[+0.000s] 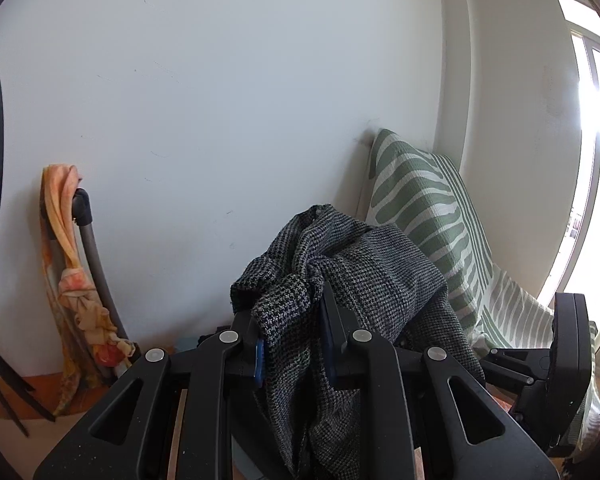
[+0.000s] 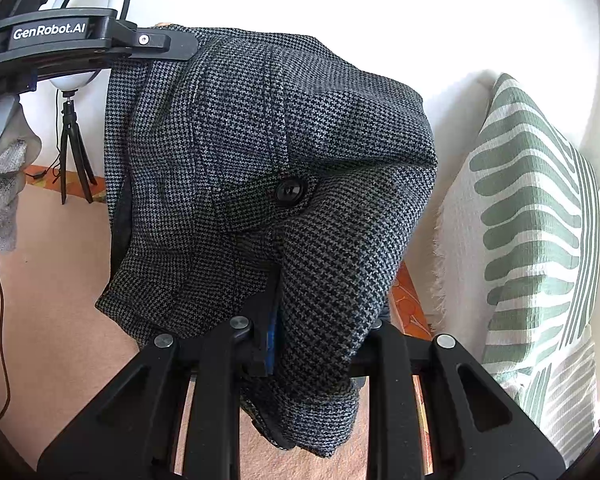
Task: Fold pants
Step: 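Carry the folded trousers with both grippers onto the dark clothes stack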
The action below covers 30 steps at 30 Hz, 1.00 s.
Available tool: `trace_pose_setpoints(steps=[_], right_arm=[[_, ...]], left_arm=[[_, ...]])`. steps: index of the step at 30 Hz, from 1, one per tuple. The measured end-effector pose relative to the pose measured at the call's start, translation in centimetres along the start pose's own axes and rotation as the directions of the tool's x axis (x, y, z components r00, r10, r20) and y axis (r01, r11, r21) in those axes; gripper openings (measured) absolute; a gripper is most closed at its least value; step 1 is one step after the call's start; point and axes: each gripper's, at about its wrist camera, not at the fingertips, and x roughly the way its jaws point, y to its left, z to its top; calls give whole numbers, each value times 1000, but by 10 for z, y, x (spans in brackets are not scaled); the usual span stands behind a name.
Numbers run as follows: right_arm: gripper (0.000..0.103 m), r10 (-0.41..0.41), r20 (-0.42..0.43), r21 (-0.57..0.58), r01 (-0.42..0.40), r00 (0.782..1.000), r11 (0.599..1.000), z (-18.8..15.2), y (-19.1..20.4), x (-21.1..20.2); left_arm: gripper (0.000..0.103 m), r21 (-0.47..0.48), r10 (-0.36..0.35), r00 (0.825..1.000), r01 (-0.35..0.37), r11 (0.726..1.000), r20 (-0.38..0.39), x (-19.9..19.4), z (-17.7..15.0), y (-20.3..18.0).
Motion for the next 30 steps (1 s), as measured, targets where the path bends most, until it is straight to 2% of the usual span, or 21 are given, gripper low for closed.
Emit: trace_pose_setpoints(steps=[9, 12, 15, 18, 20, 21, 23, 25, 30], right_arm=[[22, 29, -42, 27, -28, 999, 999, -8, -13, 32], [22, 27, -61, 14, -26, 998, 1000, -11, -12, 42], [22, 35, -83, 35, -32, 996, 999, -12, -14, 50], [23, 42, -108, 68, -34, 993, 997, -14, -20, 60], [27, 47, -127, 82, -37, 991, 996, -16, -23, 64], [29, 41, -131, 89, -29, 991, 996, -18, -24, 65], [45, 43, -126, 116, -29, 991, 993, -20, -30, 66], [55, 58, -134, 154, -37, 989, 987, -22, -37, 65], [72, 42, -149, 182, -14, 988, 983, -29, -43, 54]], left_arm=[[19, -10, 37, 998, -37, 999, -52, 26, -11, 10], [20, -23, 56, 994, -58, 998, -92, 41, -15, 18], [27, -73, 81, 987, -92, 993, -137, 56, -15, 30], [31, -77, 130, 983, -140, 987, -131, 58, -14, 35], [56, -70, 159, 981, -167, 983, -116, 55, -10, 35], [57, -70, 155, 982, -163, 984, -108, 53, -8, 35], [57, -54, 163, 982, -169, 984, -98, 48, -6, 32], [59, -44, 163, 981, -169, 985, -100, 44, -6, 29], [66, -66, 140, 984, -147, 987, -109, 27, -9, 28]])
